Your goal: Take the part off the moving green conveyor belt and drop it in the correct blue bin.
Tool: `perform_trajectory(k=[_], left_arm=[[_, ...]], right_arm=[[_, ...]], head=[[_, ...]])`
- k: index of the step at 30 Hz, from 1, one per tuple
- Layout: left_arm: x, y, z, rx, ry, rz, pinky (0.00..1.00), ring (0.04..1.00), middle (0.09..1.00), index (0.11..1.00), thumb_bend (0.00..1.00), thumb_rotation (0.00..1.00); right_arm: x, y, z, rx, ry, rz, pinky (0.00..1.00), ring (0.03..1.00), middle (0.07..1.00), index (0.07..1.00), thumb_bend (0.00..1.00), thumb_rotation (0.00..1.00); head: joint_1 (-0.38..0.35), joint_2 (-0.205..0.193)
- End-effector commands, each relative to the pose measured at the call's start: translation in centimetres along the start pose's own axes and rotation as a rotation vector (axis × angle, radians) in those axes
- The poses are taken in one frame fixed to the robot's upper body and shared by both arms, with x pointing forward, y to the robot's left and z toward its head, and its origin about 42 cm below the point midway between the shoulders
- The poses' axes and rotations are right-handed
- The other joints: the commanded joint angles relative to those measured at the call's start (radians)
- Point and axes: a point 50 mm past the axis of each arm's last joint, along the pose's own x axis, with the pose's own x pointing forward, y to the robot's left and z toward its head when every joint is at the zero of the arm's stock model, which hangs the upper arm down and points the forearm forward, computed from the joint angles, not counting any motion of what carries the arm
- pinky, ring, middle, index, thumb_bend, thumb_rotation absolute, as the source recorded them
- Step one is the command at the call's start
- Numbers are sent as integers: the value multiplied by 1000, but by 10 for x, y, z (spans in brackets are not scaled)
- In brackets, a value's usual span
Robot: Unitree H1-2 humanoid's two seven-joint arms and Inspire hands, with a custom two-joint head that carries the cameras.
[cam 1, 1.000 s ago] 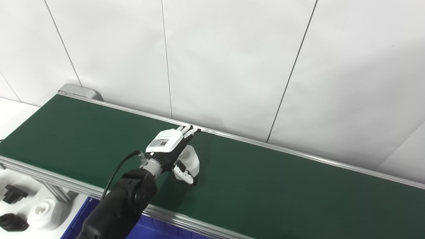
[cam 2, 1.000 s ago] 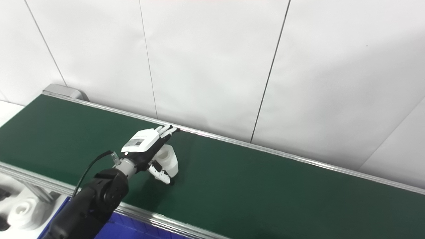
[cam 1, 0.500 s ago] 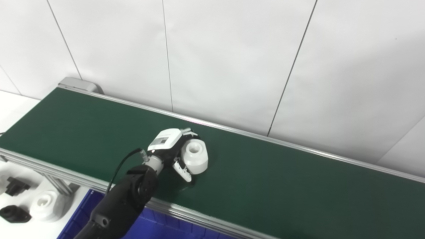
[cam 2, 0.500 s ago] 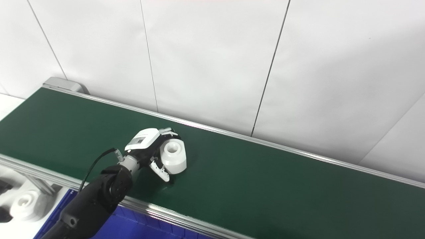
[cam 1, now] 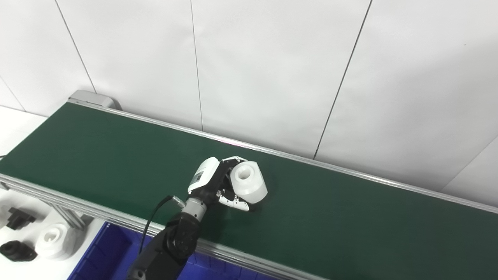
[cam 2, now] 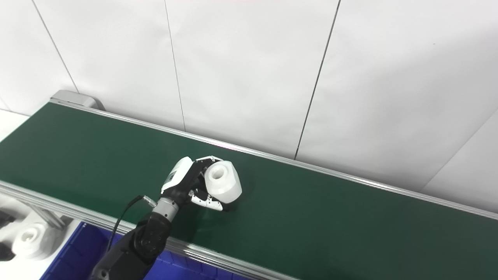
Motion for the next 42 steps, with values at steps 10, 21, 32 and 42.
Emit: perform_trajectory(k=[10,21,32,42], left_arm=[[-13,29,10,-135,-127,96,392,478,515,468,478,0],[-99,59,23,-179,-203,72,486,481,514,461,500,0],[-183,66,16,-115,-170,-108,476,474,511,465,502,0],[-218,41,11,-25,-137,-235,535,500,517,450,498,0]], right_arm=[[2,-1,13,-7,-72,-19,868,924,961,993,832,177],[2,-5,25,3,-82,-21,828,905,952,983,818,213],[12,-22,41,20,-75,-8,872,932,962,974,853,235],[20,-36,42,24,-77,9,868,921,951,973,863,216]], head=[[-19,23],[-86,169],[-97,259],[-85,276]])
